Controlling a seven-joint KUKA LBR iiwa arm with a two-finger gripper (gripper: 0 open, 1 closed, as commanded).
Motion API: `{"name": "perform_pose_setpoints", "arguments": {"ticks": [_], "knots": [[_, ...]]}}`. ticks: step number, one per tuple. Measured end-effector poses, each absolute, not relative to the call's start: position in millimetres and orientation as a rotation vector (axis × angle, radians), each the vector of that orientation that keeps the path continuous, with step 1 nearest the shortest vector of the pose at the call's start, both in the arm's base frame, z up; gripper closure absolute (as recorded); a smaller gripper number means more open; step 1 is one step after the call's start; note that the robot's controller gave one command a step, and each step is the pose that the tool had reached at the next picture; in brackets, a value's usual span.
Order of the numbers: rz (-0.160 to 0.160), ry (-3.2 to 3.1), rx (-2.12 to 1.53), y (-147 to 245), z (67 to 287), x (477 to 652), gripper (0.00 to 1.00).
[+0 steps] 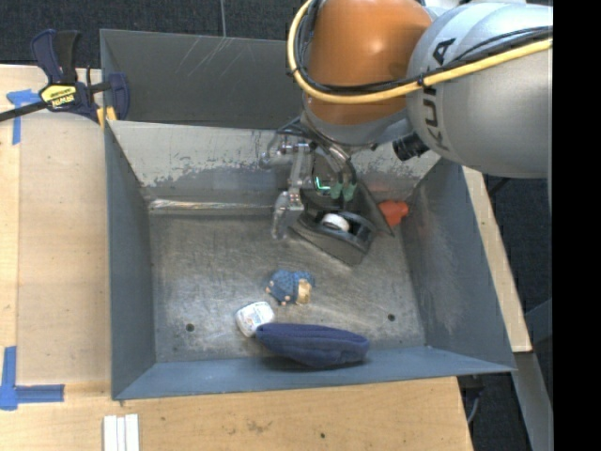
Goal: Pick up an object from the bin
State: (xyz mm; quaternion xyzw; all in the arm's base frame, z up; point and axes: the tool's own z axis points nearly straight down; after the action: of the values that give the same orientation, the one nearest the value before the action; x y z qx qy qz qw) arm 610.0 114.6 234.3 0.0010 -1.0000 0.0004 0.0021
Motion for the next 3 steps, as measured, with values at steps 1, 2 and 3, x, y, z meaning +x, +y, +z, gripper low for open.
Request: {"name": "perform_pose_setpoints", "arguments": {"ticks": [1,2,3], "knots": [[0.003,-3.132,0.157,72.2,149.0,581.4,0.0],[-0.013,-3.139,0.029,51.6,88.4,551.6,0.0],[-0.004,-3.128,0.037,49.7,89.1,550.0,1.0]]}}
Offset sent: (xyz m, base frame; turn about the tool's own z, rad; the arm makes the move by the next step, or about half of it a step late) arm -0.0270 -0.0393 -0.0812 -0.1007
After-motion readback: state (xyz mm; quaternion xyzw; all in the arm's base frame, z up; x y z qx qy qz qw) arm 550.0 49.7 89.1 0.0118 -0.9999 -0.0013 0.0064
